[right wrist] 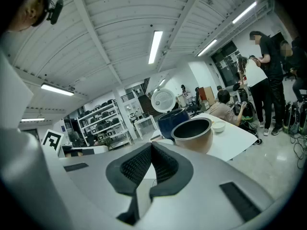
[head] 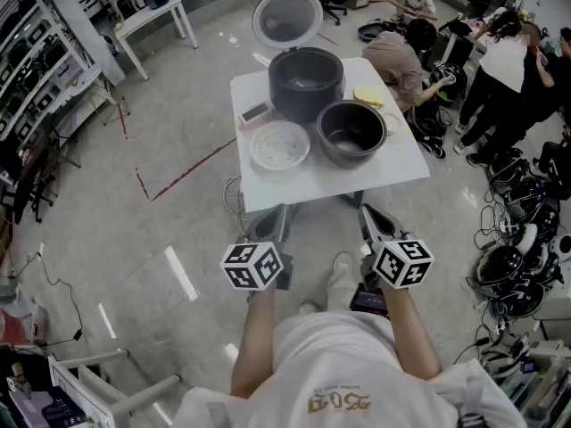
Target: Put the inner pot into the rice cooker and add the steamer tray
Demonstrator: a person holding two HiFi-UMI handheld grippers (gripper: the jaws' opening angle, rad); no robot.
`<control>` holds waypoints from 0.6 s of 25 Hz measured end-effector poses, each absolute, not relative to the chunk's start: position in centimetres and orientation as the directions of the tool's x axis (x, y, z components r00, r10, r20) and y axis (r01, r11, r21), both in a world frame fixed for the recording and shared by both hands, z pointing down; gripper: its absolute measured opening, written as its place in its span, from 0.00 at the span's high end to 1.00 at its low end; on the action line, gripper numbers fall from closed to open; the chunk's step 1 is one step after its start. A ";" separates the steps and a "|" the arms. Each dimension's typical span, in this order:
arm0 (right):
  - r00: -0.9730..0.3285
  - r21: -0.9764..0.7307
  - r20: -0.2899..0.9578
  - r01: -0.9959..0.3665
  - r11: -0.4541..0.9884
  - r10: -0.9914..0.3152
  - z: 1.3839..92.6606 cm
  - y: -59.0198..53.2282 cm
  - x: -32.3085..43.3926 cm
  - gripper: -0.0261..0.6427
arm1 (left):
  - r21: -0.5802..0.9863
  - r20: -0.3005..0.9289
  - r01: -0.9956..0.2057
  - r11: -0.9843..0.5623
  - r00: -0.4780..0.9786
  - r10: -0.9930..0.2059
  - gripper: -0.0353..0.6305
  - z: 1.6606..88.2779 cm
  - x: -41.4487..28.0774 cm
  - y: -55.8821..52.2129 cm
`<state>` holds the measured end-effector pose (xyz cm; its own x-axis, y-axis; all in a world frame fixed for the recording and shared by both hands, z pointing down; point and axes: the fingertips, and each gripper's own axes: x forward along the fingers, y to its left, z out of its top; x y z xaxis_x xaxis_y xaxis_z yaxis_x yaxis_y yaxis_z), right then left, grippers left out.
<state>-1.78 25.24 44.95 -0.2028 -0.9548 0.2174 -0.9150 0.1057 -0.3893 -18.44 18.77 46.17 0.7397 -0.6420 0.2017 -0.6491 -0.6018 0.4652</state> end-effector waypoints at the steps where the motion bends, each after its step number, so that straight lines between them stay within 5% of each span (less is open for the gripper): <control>1: -0.203 -0.390 0.218 -0.915 0.106 -0.955 44.9 25.5 -1.8 0.94 | 0.467 0.198 -0.647 -0.602 0.740 -0.642 0.92 46.1 -18.5 18.9; 13: -0.239 -0.428 0.148 -0.890 0.155 -0.960 43.8 27.4 -1.0 0.94 | 0.483 0.143 -0.605 -0.633 0.768 -0.625 0.92 45.0 -17.1 20.4; 15: -0.270 -0.465 0.128 -0.866 0.183 -0.954 43.4 27.6 -0.6 0.89 | 0.511 0.100 -0.569 -0.644 0.783 -0.613 0.68 44.4 -16.7 20.3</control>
<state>-0.58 27.64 43.37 -0.2702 -0.9543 0.1277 -0.8662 0.1830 -0.4649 -16.73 20.31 44.37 0.7835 -0.6134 0.0999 -0.5694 -0.6442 0.5106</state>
